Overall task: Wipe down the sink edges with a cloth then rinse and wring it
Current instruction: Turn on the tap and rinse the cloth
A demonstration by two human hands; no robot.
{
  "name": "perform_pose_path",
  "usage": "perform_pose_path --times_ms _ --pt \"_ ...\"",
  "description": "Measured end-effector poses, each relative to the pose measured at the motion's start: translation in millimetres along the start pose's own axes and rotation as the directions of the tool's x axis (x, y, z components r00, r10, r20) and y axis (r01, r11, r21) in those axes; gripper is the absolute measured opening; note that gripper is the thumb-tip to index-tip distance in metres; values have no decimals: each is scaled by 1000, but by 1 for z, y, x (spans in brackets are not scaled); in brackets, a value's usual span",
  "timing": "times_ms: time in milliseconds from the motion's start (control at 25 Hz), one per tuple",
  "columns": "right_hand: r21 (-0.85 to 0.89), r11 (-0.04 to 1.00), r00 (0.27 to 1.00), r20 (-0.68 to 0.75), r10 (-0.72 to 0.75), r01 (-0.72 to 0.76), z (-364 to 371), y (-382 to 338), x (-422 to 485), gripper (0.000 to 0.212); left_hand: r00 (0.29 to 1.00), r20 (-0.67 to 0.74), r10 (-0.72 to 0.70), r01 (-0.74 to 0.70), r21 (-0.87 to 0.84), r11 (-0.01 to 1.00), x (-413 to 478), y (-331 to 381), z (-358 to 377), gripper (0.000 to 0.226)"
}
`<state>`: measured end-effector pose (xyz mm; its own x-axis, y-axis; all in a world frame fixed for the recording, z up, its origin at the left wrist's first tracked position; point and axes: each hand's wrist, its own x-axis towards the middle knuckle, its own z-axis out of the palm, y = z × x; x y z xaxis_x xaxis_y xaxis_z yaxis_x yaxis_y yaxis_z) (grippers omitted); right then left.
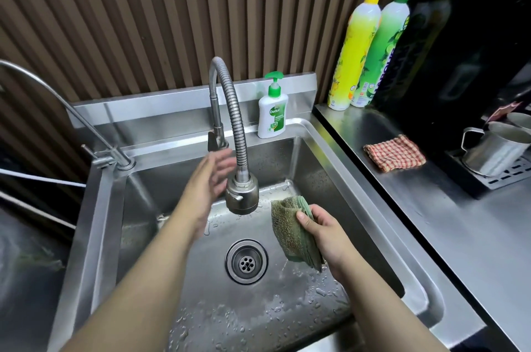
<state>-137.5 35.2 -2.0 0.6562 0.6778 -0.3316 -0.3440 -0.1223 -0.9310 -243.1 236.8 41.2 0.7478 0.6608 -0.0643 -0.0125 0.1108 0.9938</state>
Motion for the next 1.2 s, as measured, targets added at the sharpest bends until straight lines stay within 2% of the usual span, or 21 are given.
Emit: perform_pose_path --times_ms 120,200,320,440,560,720,1040,1120,1200 --pt "-10 1000 999 44 16 -15 -3 0 0 10 999 -31 16 -21 -164 986 -49 2 20 38" --pt "-17 1000 997 79 23 -22 -5 -2 -1 11 998 -12 66 -67 -87 994 -63 3 28 33" --pt "-33 999 991 125 41 -37 -9 -5 0 15 990 -69 119 -113 81 990 -67 15 38 46" --pt "-40 999 986 158 43 -37 -14 -11 5 10 982 -129 139 -123 124 985 -50 50 47 55" --pt "-52 998 983 181 30 -21 -16 -17 9 14 953 -167 252 -245 58 968 -18 98 52 30" --pt "-27 1000 976 217 17 -11 -15 -23 17 16 908 -170 382 -391 -20 920 17 147 43 21" --pt "-24 999 956 292 -33 42 6 -35 23 19 927 -101 361 -365 -15 931 16 154 27 32" --pt "-24 999 950 312 -23 32 9 -34 21 21 938 -86 335 -335 5 942 6 149 29 35" --pt "-52 999 946 324 9 9 12 -33 20 20 946 -68 316 -319 -52 946 -3 144 32 38"
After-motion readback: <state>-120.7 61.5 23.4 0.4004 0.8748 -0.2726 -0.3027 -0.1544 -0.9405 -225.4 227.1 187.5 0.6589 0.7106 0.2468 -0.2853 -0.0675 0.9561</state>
